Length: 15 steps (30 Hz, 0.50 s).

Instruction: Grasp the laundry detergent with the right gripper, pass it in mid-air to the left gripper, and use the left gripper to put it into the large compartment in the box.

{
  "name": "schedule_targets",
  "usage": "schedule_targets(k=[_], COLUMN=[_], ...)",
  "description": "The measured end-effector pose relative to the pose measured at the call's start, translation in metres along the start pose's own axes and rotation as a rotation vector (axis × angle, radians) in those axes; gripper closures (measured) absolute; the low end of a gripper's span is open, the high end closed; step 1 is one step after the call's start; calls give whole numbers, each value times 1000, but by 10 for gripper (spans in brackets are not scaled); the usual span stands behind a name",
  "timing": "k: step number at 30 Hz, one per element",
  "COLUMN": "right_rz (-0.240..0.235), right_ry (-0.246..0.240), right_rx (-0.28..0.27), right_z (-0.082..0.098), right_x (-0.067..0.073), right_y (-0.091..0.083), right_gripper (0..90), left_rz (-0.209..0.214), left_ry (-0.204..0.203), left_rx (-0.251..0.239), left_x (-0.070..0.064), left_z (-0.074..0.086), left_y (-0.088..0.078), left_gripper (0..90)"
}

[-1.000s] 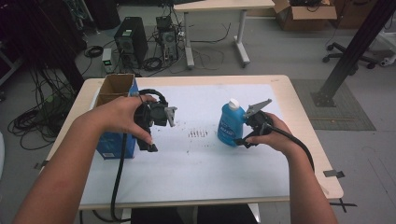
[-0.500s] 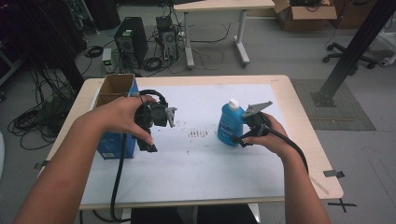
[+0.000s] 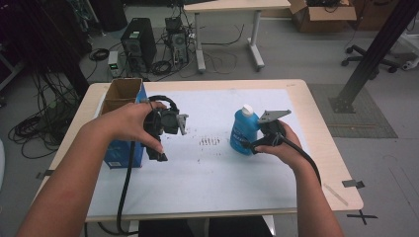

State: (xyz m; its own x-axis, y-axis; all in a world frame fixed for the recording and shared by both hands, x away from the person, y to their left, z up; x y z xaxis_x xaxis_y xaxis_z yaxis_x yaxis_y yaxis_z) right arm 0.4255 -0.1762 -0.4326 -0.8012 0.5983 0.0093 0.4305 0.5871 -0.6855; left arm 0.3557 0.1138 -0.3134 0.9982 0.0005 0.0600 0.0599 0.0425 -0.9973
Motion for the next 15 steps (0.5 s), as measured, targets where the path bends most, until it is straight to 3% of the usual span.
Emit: schedule_targets(k=[15], right_rz=[36], right_ry=[9], right_rx=[-77], right_z=[-5], right_x=[4], right_y=[4], right_gripper=[107], left_rz=[-7], left_ry=[-2], left_rx=[-9], left_x=[0], left_z=[1], left_y=[-3], left_gripper=[61])
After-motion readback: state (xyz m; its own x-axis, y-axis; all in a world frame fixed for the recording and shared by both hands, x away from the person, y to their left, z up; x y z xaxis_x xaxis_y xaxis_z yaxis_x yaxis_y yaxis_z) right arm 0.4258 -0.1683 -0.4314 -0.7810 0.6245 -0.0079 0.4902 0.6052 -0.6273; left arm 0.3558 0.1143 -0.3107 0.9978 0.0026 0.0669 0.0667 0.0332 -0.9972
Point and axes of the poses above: each handheld gripper's, and its own axes: y roughly forward along the jaws, z roughly out of its underside, x roughly to its left, the point moved 5 cm from there along y, roughly forward along the jaws, and after that the axes turned 6 degrees about x, right-handed, at the moved point
